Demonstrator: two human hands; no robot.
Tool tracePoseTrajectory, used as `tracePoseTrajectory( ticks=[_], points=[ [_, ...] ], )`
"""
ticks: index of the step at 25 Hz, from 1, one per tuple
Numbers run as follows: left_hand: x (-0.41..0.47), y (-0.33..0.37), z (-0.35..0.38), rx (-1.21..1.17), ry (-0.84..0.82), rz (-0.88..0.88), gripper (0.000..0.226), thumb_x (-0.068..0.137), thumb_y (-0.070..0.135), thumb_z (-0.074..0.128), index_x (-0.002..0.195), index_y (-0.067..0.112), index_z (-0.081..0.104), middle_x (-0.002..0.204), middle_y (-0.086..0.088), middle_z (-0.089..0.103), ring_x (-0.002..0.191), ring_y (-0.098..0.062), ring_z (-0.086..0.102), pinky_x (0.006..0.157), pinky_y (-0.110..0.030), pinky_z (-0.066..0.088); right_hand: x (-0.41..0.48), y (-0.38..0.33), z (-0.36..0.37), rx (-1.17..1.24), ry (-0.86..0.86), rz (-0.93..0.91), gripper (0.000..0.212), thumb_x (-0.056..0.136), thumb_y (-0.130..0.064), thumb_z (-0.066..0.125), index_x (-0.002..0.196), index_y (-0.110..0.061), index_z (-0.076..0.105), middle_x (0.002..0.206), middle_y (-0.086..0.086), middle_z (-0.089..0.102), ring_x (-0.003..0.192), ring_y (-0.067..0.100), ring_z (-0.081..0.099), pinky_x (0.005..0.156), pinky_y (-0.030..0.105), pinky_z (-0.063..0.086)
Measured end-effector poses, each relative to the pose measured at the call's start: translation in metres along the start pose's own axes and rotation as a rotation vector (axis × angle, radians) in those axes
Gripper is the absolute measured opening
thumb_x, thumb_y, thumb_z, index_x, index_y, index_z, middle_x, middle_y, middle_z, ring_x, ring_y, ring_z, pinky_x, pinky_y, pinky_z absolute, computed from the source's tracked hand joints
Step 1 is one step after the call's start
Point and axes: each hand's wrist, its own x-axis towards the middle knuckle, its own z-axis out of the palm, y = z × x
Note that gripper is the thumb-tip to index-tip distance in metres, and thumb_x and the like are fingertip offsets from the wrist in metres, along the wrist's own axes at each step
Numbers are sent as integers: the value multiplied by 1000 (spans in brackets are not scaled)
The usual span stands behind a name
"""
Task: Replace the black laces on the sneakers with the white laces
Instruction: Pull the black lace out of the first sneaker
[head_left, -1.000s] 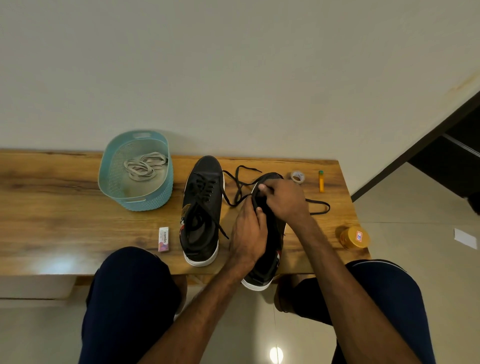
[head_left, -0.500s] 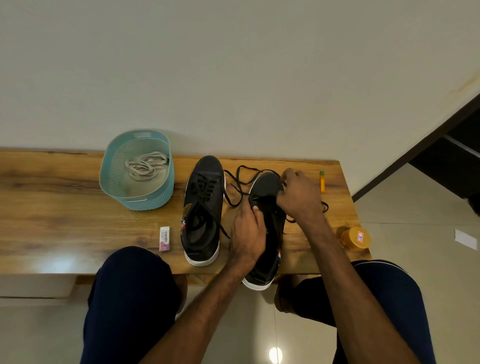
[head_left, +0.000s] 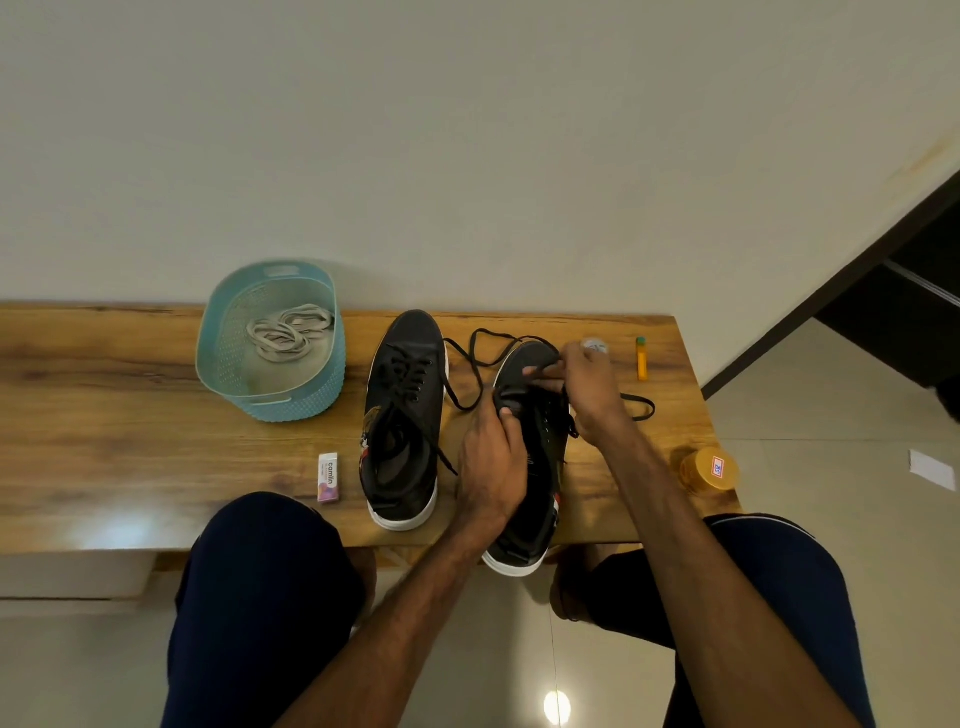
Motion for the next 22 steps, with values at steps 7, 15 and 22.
tracePoseTrajectory(
  ticks=[7, 15, 22],
  points=[
    [-1, -3, 0, -63, -50, -25, 49, 100, 49, 35, 143, 25, 40, 127, 4, 62, 113, -13, 60, 94, -38, 53, -1, 16, -5, -867, 166, -272, 24, 102, -24, 45, 97, -5, 59, 86, 8, 59, 77, 22, 53, 65, 30, 35],
    [21, -1, 0, -83, -99, -61, 47, 103, 37, 39, 146, 15, 36, 138, -3, 54, 124, -19, 54, 104, -41, 47, -6, 25, 7, -439, 164, -198, 28, 104, -31, 46, 98, -9, 61, 88, 3, 65, 83, 19, 61, 67, 29, 41],
    [7, 24, -35, -52, 51, 34, 44, 102, 43, 40, 139, 19, 46, 130, 6, 53, 117, -7, 53, 97, -25, 46, -45, -4, 2, -262, 151, -490, 20, 100, -27, 54, 101, -18, 71, 99, -5, 68, 97, 10, 62, 83, 28, 51]
  ],
)
